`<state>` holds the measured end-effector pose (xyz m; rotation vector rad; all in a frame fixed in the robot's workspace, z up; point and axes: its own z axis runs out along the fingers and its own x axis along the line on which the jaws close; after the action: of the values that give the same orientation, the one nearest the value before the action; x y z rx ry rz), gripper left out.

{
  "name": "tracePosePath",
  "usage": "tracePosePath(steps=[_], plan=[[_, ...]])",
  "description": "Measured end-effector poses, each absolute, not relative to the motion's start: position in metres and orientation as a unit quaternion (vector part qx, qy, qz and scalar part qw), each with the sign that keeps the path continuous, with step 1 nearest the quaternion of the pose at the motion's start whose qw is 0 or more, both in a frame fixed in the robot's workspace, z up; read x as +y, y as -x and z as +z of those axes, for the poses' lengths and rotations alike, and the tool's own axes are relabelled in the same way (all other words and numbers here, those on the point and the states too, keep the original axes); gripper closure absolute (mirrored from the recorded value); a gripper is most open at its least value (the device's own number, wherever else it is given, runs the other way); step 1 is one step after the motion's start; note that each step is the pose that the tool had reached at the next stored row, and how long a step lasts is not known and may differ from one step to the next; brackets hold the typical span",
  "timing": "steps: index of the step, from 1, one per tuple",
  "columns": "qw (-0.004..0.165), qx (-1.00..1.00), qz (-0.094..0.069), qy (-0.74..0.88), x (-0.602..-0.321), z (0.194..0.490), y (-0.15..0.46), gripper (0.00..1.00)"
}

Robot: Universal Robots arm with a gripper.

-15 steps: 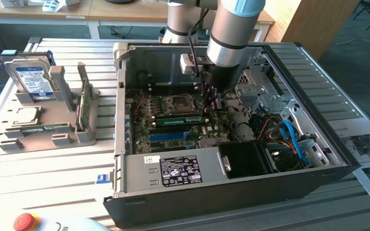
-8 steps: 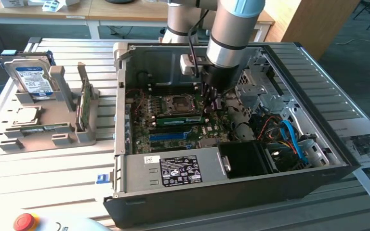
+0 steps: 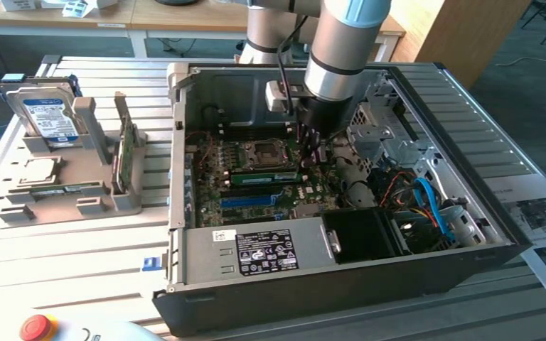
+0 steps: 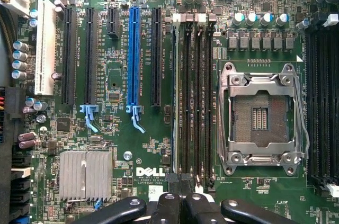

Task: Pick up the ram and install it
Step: 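Press down the ram until it locks into place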

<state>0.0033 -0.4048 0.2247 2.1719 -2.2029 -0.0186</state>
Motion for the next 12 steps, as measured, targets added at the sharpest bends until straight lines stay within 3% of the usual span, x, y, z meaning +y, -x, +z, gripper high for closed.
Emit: tracePosePath(steps=[12], plan=[[0.024,-0.712,-0.006,-0.702,-0.4048,0.2232,-0.0033,0.9]])
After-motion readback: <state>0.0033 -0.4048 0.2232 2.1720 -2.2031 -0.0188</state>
